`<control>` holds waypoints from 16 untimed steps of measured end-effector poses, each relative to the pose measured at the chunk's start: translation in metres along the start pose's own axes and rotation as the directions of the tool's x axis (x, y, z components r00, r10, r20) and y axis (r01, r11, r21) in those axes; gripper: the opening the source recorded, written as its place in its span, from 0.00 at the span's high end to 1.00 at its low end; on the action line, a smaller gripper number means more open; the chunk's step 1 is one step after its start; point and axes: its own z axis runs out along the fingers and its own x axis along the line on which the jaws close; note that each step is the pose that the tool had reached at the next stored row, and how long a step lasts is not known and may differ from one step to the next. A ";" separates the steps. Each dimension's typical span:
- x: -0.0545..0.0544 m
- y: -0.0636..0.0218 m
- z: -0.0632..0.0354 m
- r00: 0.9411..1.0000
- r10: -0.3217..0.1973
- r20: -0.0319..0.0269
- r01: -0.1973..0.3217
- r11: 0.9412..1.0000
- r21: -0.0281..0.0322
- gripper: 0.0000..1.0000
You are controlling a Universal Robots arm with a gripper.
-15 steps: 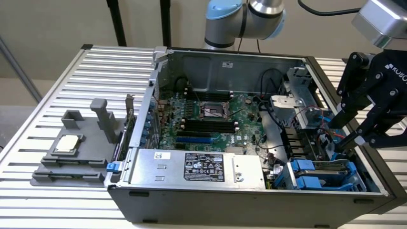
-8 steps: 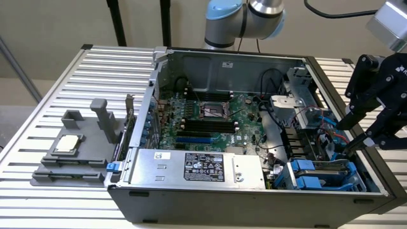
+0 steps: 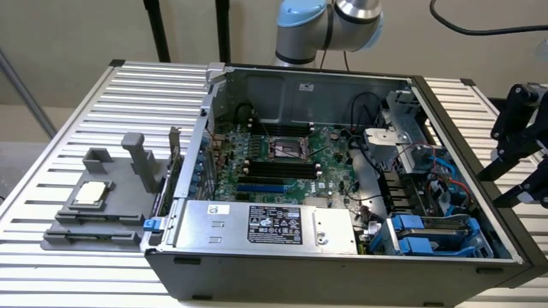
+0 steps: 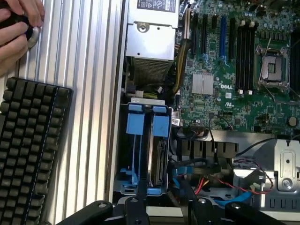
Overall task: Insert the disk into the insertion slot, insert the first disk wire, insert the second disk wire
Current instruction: 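Insert the first disk wire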
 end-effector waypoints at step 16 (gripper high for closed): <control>-0.007 -0.0005 0.0296 1.000 0.000 0.000 0.000 1.000 0.003 0.75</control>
